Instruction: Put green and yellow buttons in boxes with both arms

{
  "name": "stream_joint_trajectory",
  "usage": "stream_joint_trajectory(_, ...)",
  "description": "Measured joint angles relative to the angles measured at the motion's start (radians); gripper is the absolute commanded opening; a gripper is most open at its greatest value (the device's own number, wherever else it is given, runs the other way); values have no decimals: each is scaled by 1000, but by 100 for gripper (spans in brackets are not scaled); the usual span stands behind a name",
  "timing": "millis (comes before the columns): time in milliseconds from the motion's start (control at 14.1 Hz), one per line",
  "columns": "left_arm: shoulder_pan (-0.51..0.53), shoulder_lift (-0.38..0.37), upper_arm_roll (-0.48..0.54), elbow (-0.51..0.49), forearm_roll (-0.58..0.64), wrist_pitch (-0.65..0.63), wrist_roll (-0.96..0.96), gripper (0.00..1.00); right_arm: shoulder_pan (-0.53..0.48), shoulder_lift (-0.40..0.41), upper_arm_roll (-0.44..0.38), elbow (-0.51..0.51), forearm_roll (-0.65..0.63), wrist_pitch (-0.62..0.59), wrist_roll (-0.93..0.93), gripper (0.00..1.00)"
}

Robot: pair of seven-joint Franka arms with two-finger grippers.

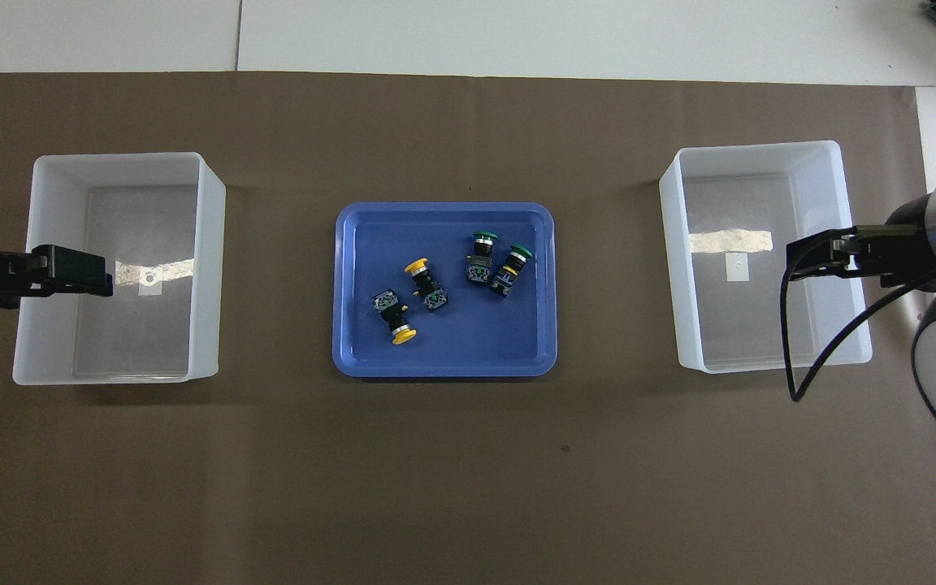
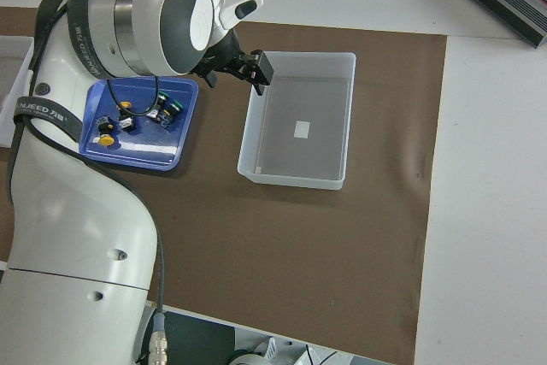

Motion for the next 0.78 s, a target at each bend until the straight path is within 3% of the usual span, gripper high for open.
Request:
stream_joint_trajectory(354,-82,40,-3,-13,2,93,-318,100,6,0,1,0,0,-1,0,100)
stream_joint_trajectory(780,-239,189,-5,-14,21,244,-745,100,31,16,3,-2,0,64,45,100)
